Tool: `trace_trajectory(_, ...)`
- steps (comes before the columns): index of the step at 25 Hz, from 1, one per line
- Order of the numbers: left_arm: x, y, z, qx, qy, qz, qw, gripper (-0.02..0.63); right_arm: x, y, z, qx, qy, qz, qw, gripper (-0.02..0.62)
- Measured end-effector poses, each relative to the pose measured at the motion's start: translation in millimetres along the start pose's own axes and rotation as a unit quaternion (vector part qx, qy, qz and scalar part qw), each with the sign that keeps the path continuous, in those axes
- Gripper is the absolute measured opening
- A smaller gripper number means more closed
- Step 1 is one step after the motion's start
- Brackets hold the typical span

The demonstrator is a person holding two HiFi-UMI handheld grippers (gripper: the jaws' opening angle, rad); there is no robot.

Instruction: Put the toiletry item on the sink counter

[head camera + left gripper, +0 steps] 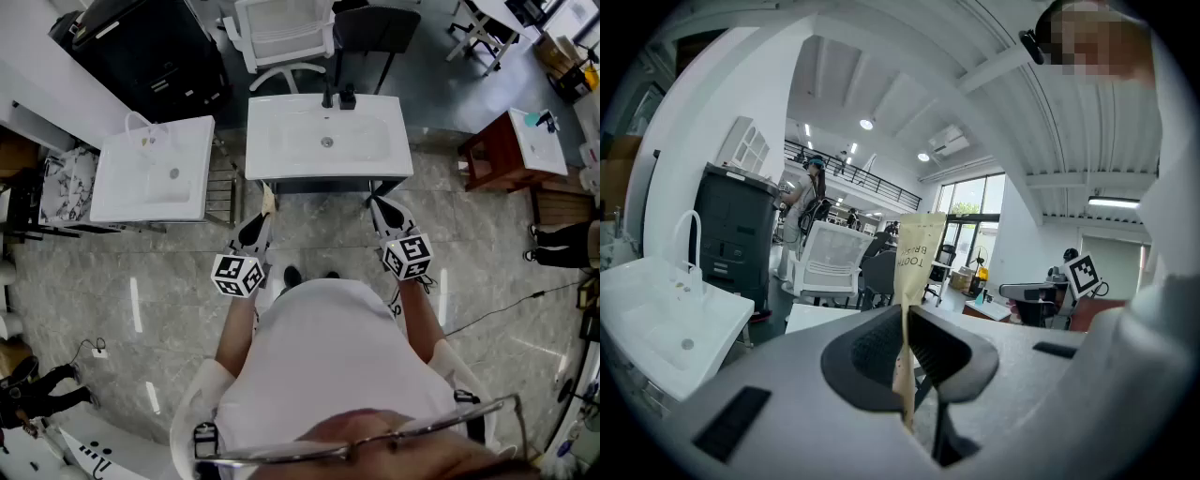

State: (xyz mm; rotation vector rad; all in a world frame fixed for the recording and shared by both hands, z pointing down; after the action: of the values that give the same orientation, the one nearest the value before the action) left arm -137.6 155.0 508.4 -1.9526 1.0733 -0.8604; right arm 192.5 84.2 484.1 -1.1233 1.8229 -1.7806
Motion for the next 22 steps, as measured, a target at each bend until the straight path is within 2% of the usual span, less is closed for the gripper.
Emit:
trace_trajectory(13,8,6,-4,-0.002,-0.009,-0.006,0.9999,0.026,6,8,-1,0.002,0.006,0.001,1.0,0.006)
trace_trajectory(22,2,9,-17,-0.001,-0.023,-0.01,0.9997,0.026,10,12,-19,0.002,0.005,-0.005,1.0,0.006)
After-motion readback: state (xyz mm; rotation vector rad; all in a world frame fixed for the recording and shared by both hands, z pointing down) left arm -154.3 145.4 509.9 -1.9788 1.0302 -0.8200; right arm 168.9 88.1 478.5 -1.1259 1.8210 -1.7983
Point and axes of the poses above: the fingertips, and each gripper's own axes: x forward along the fingers, z to its right, y out of its top, the point moved 8 cm from there along -x, backward along the fingers, and after that the axes turned 14 degrees about -x, right-handed, at the moved point
